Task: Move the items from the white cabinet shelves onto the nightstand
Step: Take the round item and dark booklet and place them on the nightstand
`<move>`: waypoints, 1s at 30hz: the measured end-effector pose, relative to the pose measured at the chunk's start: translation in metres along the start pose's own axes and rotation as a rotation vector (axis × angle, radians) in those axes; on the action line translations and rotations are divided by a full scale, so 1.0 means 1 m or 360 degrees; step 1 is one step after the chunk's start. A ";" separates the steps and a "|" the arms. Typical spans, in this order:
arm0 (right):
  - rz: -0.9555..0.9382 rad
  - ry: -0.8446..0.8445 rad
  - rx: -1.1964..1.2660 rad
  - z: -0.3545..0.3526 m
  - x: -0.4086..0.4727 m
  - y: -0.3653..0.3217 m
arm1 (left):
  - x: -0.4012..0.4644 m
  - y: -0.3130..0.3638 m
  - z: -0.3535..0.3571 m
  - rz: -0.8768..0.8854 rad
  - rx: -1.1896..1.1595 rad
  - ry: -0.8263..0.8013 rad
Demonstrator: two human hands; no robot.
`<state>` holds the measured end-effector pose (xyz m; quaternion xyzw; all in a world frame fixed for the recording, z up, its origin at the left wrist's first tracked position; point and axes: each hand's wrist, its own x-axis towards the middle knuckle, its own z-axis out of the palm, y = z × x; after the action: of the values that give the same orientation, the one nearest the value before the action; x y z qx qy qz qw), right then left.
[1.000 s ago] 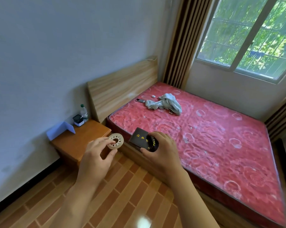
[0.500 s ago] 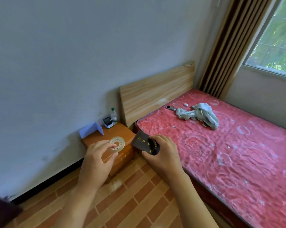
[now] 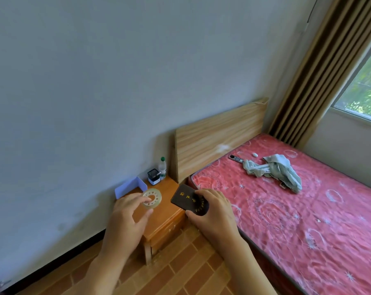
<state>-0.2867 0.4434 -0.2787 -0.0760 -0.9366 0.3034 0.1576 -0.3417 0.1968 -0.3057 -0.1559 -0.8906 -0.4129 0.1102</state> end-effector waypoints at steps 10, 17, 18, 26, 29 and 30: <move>0.0020 -0.0092 -0.0098 0.075 0.074 -0.059 | 0.074 -0.089 -0.030 -0.0041 -0.0136 0.0014; 0.0083 -0.0071 -0.0117 0.092 0.116 -0.060 | 0.118 -0.116 -0.014 -0.0008 -0.0153 -0.0034; 0.0089 -0.0083 -0.0119 0.096 0.124 -0.058 | 0.125 -0.119 -0.010 -0.0005 -0.0150 -0.0036; 0.0038 -0.0165 -0.0090 0.131 0.213 -0.036 | 0.201 -0.145 0.017 -0.0051 -0.0145 0.0032; 0.0016 -0.0204 -0.0066 0.141 0.261 -0.024 | 0.242 -0.152 0.029 -0.0084 -0.0065 0.0066; 0.0005 -0.0207 -0.0053 0.143 0.277 -0.020 | 0.256 -0.155 0.033 -0.0081 -0.0046 0.0083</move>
<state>-0.5969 0.4158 -0.3076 -0.0601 -0.9497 0.2924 0.0946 -0.6381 0.1754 -0.3517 -0.1238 -0.8850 -0.4324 0.1205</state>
